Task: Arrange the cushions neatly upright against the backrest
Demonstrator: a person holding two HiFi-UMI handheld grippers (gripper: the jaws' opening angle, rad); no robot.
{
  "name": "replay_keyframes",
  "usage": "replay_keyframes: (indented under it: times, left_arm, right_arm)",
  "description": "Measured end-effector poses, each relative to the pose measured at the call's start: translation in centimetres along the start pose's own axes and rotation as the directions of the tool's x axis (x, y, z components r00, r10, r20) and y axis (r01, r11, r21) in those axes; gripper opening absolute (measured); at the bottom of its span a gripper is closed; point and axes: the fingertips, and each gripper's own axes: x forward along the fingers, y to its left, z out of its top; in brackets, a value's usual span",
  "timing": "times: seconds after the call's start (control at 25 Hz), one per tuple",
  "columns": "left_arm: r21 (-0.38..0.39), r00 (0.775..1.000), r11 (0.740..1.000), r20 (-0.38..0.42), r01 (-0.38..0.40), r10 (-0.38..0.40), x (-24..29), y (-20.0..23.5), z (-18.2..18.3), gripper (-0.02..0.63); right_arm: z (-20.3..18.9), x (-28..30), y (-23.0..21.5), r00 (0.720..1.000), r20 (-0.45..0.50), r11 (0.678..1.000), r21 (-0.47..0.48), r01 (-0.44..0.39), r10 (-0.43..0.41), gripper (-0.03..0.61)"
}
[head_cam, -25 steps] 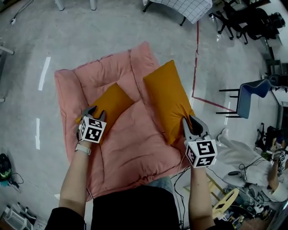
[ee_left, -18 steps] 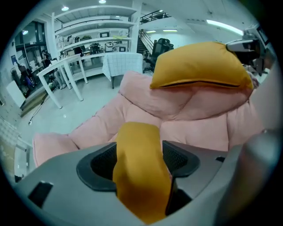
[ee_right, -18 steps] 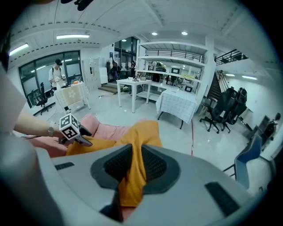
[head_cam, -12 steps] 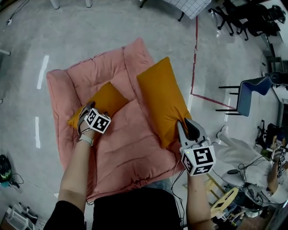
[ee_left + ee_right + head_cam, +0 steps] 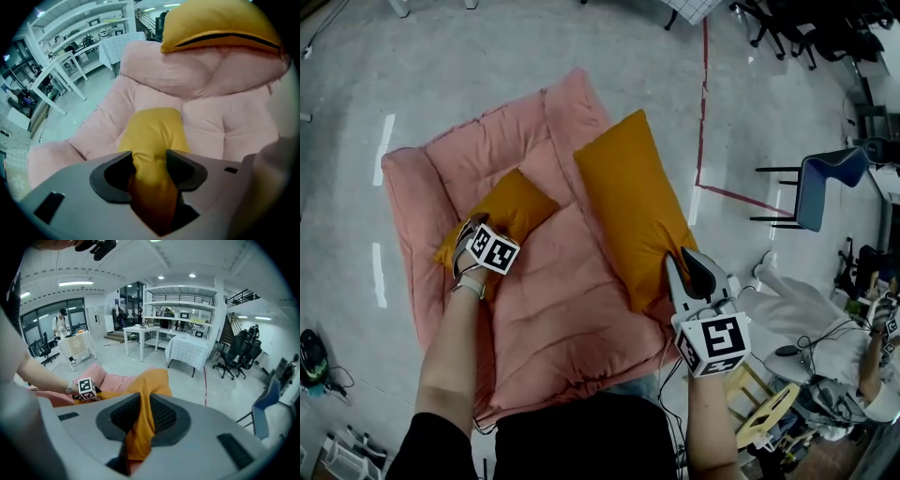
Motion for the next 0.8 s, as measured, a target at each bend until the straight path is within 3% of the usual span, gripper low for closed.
replay_keyframes:
  times: [0.2, 0.52, 0.68, 0.8]
  left_arm:
    - [0.015, 0.996, 1.0, 0.082, 0.017, -0.018, -1.2, -0.4, 0.5, 0.169]
    - [0.032, 0.974, 0.992, 0.186, 0.123, -0.126, -4.7, -1.3, 1.6, 0.144]
    - [0.079, 0.928, 0.965, 0.266, 0.248, -0.261, -7.2, -2.8, 3.2, 0.144]
    - [0.162, 0.877, 0.922, 0.288, 0.353, -0.386, -8.8, -4.3, 3.9, 0.143]
  right_arm:
    - [-0.2, 0.0, -0.3, 1.0, 0.011, 1.0, 0.009, 0.009, -0.01, 0.072]
    - [-0.4, 0.1, -0.8, 0.999, 0.021, 0.999, 0.032, 0.025, -0.026, 0.072]
    - [-0.4, 0.0, -0.7, 0.999, 0.021, 0.999, 0.034, 0.028, -0.029, 0.072]
    - [-0.4, 0.0, -0.5, 0.999, 0.019, 0.999, 0.032, 0.029, -0.029, 0.072]
